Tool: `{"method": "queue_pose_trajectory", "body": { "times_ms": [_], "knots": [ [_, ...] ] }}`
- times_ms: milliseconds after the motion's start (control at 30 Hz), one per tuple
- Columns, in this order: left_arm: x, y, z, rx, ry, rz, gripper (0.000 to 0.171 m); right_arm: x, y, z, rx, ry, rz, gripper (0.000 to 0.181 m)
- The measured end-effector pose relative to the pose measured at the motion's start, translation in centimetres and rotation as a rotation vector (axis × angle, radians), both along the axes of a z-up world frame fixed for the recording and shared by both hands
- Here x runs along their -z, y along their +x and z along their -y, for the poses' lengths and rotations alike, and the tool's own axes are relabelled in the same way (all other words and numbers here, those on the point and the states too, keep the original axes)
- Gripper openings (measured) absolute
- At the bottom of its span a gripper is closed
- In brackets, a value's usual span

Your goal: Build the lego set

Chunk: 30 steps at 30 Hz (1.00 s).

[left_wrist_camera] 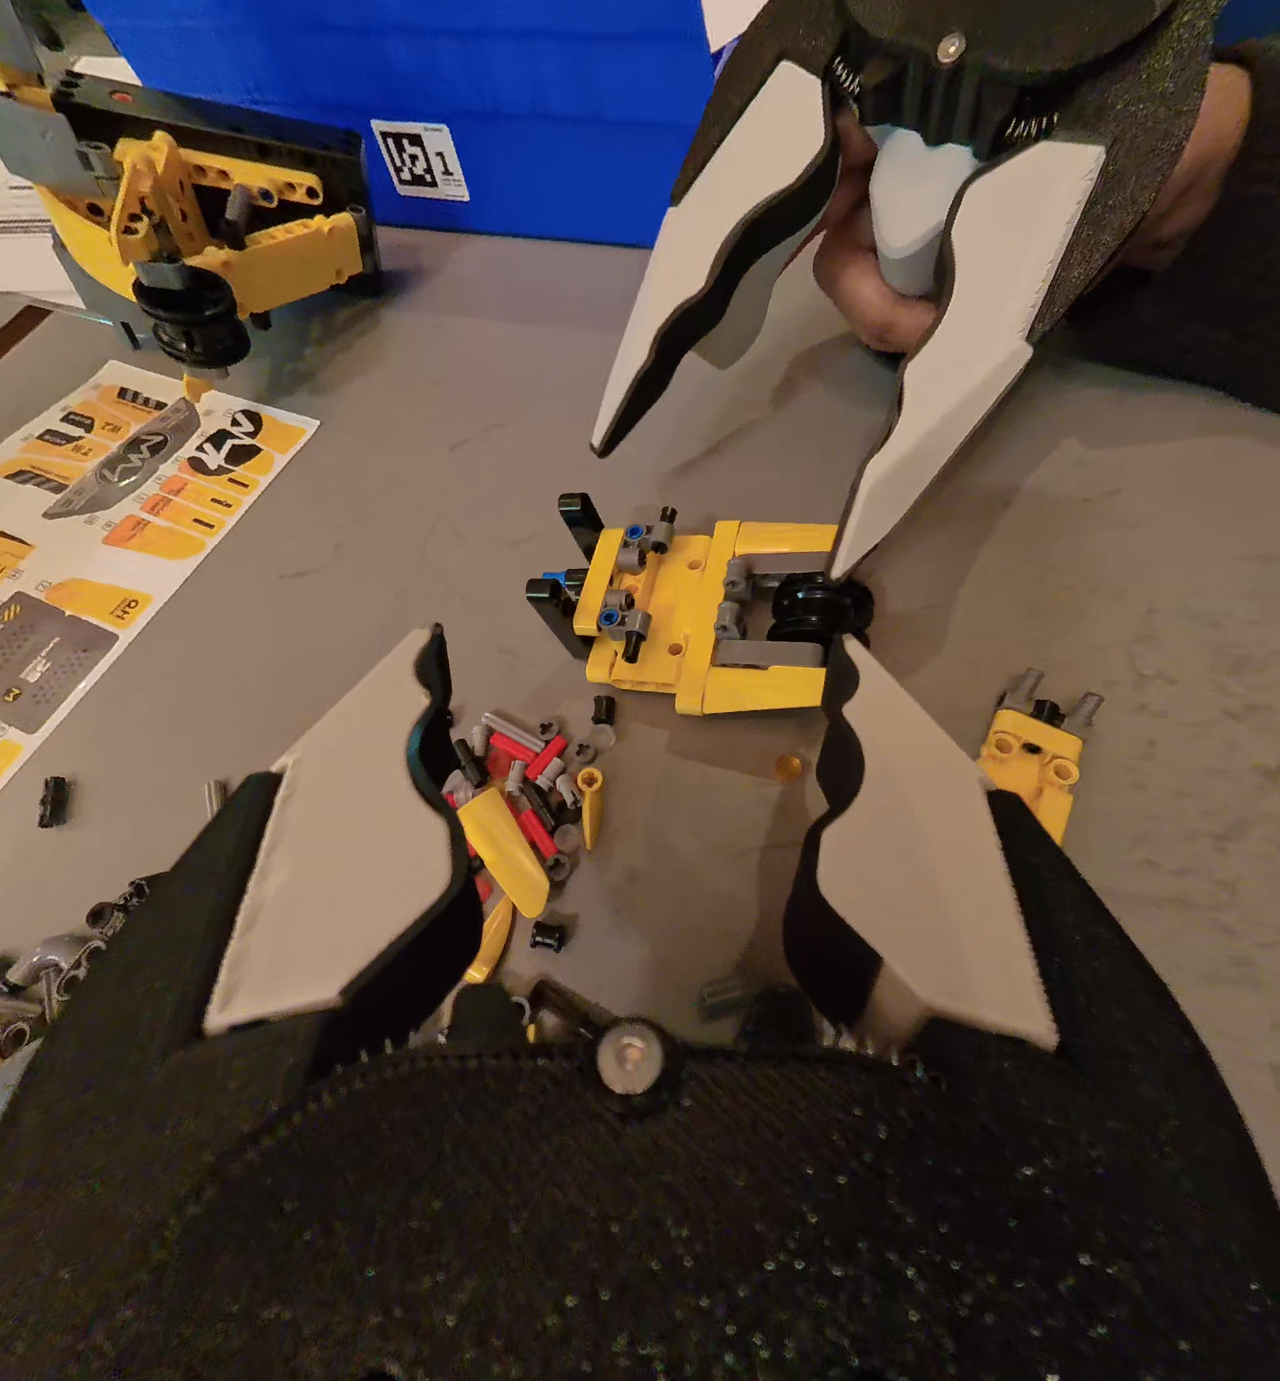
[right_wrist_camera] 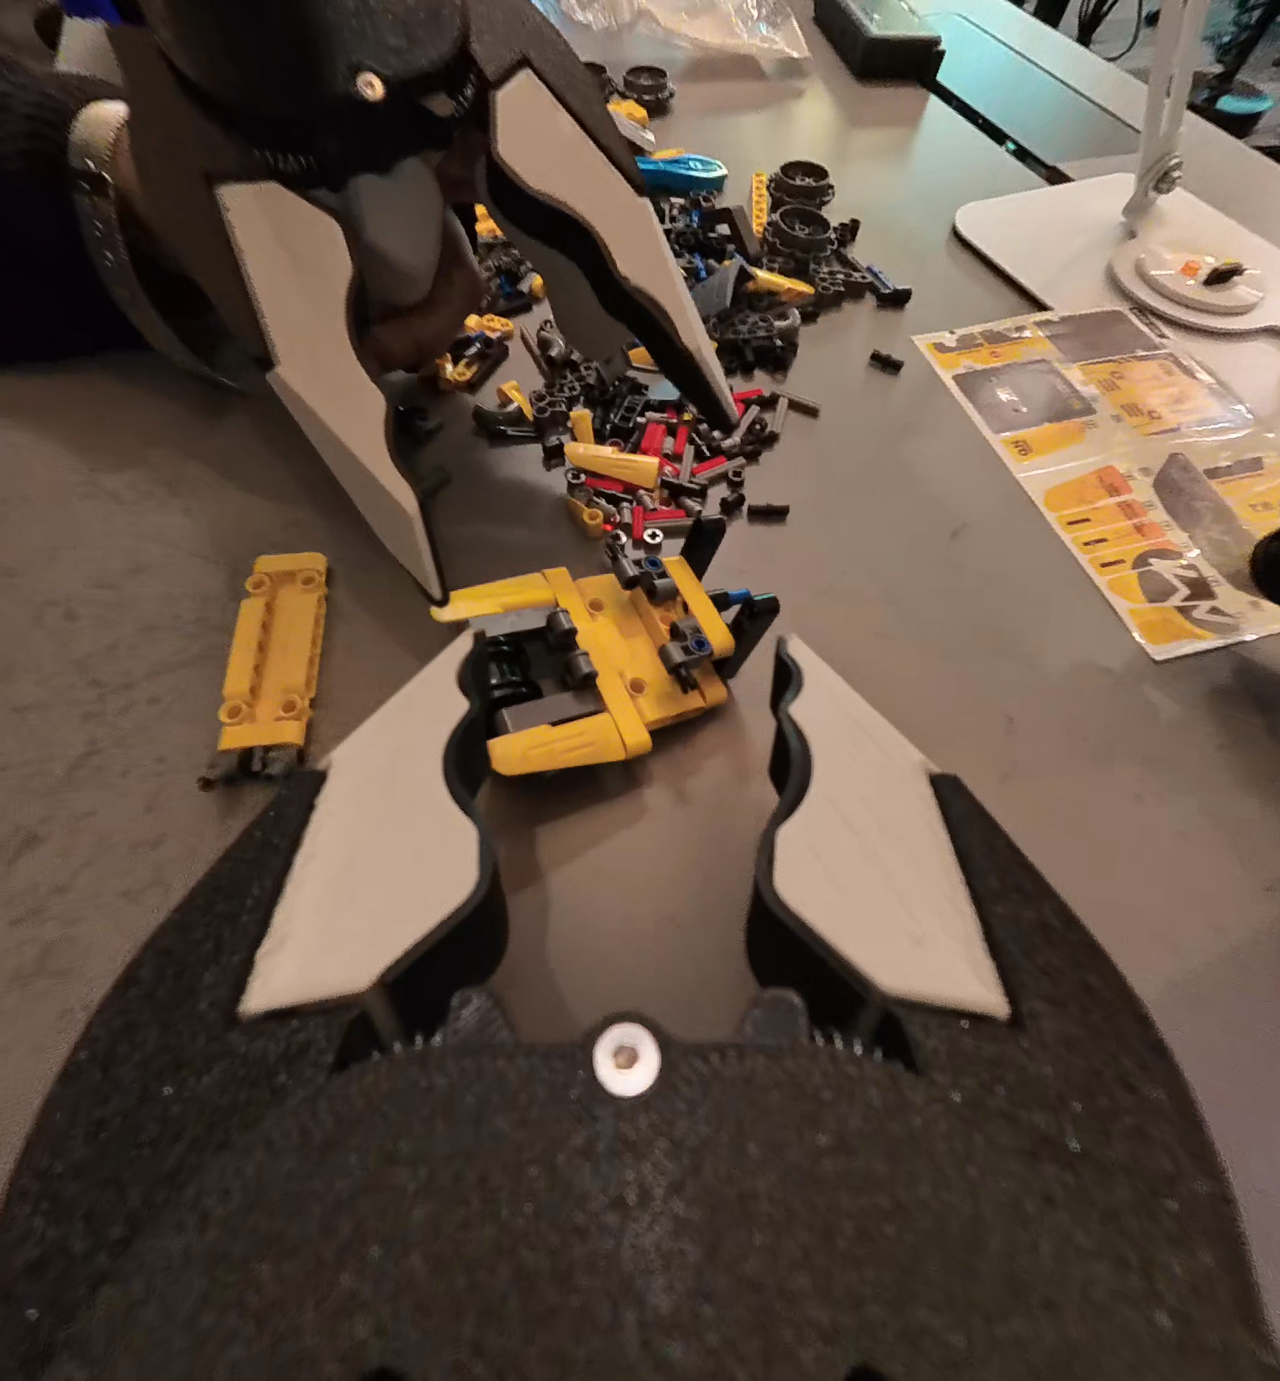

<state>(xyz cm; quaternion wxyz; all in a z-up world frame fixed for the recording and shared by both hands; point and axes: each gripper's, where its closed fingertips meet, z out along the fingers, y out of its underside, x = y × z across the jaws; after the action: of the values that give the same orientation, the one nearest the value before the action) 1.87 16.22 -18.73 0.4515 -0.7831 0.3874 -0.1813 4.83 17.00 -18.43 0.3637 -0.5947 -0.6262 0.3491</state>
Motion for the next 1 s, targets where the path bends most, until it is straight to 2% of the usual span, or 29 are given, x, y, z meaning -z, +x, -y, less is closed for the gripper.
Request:
{"method": "queue_pose_trajectory", "body": {
  "times_ms": [267, 567, 867, 1000],
  "knots": [
    [0.7, -0.2, -0.3, -0.020, 0.013, -0.051, 0.091, 1.4, 0.1, -1.6, 0.090, 0.065, 0.085, 0.072],
    [0.3, -1.8, -1.8, -0.149, 0.042, -0.057, 0.075, 1.6, 0.1, -3.2, 0.188, 0.062, 0.098, 0.069],
    [-1.0, -2.4, -2.1, -0.183, 0.046, 0.036, 0.078, 1.4, -0.2, -5.5, 0.330, 0.102, 0.100, 0.064],
    [-1.3, -2.5, -2.2, -0.187, 0.049, 0.059, 0.081, 1.4, -0.4, -5.7, 0.345, 0.121, 0.100, 0.064]
  ]
}}
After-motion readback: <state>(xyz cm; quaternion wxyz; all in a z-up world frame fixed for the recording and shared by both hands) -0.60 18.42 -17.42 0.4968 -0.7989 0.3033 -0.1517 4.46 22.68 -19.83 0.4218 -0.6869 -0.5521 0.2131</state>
